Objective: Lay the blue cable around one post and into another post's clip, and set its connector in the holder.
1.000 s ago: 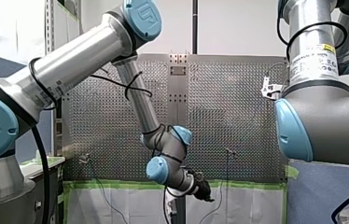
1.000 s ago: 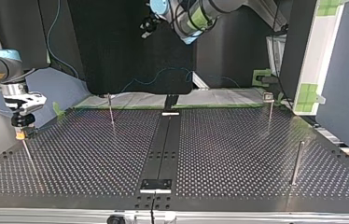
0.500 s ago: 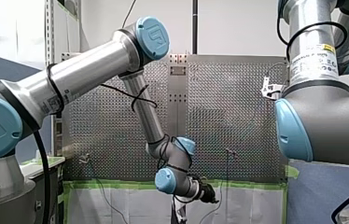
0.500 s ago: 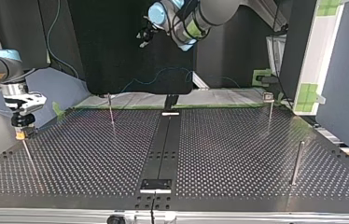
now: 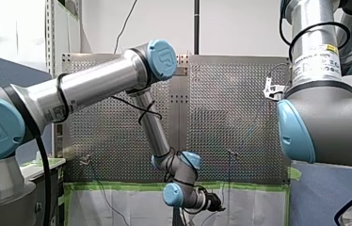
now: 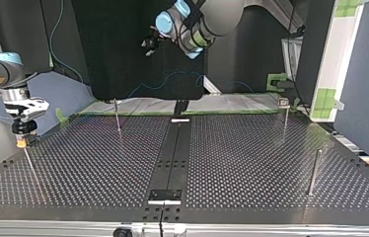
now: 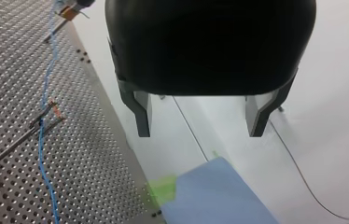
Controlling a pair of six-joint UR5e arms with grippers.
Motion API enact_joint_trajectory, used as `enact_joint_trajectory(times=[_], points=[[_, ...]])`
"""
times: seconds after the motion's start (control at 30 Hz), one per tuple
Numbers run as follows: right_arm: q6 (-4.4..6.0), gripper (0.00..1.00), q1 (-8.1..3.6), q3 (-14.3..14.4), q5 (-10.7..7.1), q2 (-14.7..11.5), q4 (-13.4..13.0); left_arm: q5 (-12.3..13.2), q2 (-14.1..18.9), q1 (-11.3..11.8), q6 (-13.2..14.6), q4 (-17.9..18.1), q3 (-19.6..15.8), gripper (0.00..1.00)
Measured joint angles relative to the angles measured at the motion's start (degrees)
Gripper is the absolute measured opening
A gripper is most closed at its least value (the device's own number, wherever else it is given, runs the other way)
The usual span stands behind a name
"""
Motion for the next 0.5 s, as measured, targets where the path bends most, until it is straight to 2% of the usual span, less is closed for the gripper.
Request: enact_joint_trajectory(times=[0.3,0.5], points=[[0.00,0.00,0.00,0.0,0.00,0.0,0.0,1.8,-4.8,-0.1,-3.0,1.5,4.8,1.00],[0.00,0.00,0.00,0.0,0.00,0.0,0.0,0.7,-7.9,-0.4,-5.8,4.1,7.9,1.00]])
